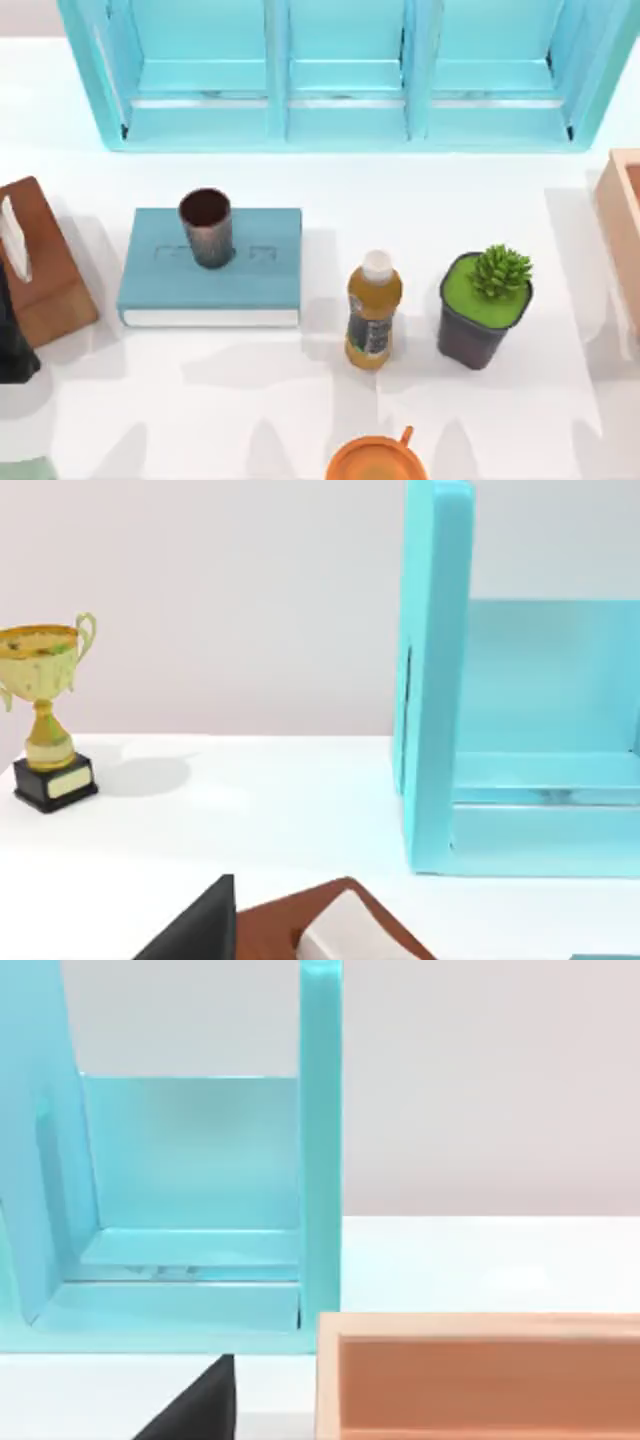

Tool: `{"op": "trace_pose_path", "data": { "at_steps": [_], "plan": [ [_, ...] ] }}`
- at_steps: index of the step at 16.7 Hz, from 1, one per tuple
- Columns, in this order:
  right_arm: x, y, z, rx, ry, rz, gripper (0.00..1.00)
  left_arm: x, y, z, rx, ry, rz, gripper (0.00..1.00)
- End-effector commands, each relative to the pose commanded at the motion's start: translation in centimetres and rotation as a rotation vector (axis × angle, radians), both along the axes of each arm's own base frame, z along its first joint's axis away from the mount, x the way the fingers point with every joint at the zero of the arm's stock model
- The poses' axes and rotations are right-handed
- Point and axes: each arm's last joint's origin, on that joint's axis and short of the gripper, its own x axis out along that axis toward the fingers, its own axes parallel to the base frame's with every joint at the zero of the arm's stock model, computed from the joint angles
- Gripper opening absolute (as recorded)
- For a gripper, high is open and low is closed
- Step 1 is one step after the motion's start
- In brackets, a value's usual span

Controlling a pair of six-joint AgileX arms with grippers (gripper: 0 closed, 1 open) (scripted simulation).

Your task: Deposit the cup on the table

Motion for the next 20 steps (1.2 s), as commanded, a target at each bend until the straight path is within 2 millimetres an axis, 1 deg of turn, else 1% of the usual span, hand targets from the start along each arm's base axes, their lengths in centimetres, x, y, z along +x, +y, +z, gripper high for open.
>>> {"op": "trace_pose_path", "data": {
  "at_steps": [2,4,6,8,11,13,15,17,18,20],
  "plan": [
    [0.0,0.0,0.0,0.0,0.0,0.0,1.0,0.0,0.0,0.0,0.0,0.0,0.0,1.0],
    [0.0,0.1,0.6,0.008,0.009,0.004,1.0,0.0,0.0,0.0,0.0,0.0,0.0,1.0],
    [0.0,0.4,2.2,0.03,0.03,0.014,1.0,0.0,0.0,0.0,0.0,0.0,0.0,1.0],
    [0.1,0.8,4.7,0.062,0.055,0.027,1.0,0.0,0.0,0.0,0.0,0.0,0.0,1.0],
    [0.7,1.7,10.5,0.121,0.094,0.05,1.0,0.0,0.0,0.0,0.0,0.0,0.0,1.0],
    [1.6,2.7,15.4,0.167,0.116,0.068,1.0,0.0,0.0,0.0,0.0,0.0,0.0,1.0],
    [2.8,4.0,20.6,0.215,0.135,0.089,1.0,0.0,0.0,0.0,0.0,0.0,0.0,1.0],
    [4.6,5.9,25.0,0.256,0.177,0.111,1.0,0.0,0.0,0.0,0.0,0.0,0.0,1.0],
    [5.8,7.1,26.6,0.271,0.211,0.121,1.0,0.0,0.0,0.0,0.0,0.0,0.0,1.0],
    [8.5,10.2,28.7,0.284,0.303,0.137,1.0,0.0,0.0,0.0,0.0,0.0,0.0,1.0]
  ]
}}
